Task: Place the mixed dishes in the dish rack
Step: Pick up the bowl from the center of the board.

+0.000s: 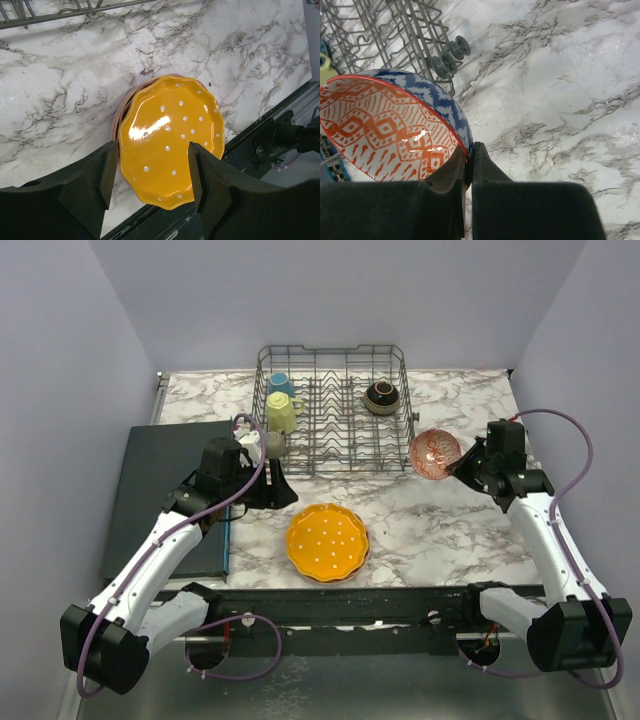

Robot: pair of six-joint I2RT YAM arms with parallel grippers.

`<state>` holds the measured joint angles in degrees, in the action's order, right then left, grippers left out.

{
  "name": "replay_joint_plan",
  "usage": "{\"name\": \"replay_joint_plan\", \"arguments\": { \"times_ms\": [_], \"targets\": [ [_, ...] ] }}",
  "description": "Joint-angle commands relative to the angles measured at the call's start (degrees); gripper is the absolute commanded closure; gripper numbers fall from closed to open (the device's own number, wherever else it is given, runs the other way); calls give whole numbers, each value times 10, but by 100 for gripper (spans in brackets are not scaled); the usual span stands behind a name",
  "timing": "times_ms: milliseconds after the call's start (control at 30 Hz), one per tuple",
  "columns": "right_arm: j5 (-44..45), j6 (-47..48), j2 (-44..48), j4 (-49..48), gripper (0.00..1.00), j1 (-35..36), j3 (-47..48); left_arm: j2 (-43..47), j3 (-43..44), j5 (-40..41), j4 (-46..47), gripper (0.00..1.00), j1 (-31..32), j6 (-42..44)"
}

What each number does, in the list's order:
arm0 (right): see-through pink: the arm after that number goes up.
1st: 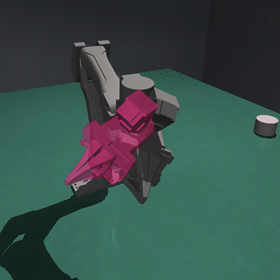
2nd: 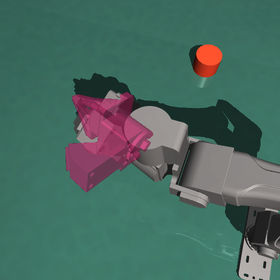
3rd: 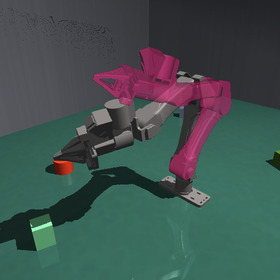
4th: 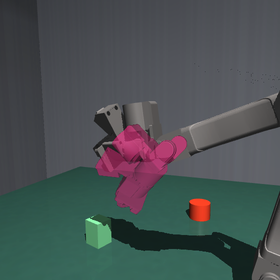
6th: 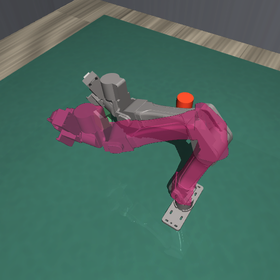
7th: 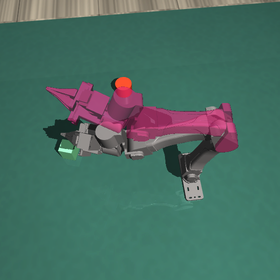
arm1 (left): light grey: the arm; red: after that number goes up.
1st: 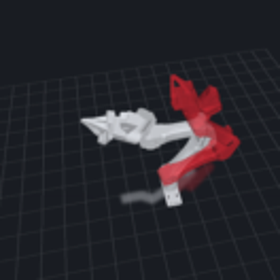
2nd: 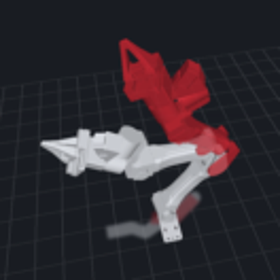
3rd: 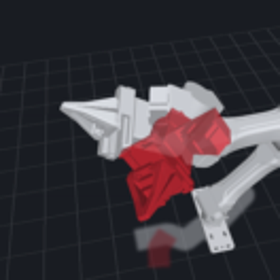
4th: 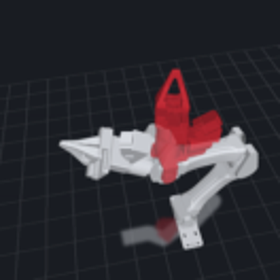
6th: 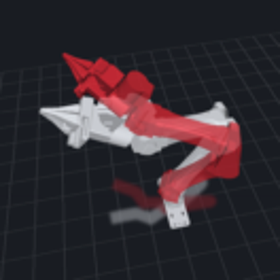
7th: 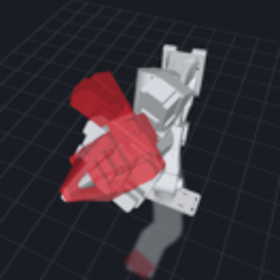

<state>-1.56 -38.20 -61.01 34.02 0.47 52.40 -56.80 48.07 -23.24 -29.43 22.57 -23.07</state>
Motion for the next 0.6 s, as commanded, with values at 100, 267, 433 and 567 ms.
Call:
{"name": "replay_joint_plan", "arguments": {
  "times_ms": [100,267,433,567],
  "targets": [
    [96,-14,-49,21,100,106,60,0,2,-23,19,36,2,-1],
    [153,-22,-88,39,100,188,103,-5,13,-39,22,36,2,-10],
    [210,-26,-144,70,99,274,156,-5,33,-57,22,35,2,-21],
    [250,-33,-194,93,100,342,200,-4,45,-66,22,35,2,-36]
  ]
}}
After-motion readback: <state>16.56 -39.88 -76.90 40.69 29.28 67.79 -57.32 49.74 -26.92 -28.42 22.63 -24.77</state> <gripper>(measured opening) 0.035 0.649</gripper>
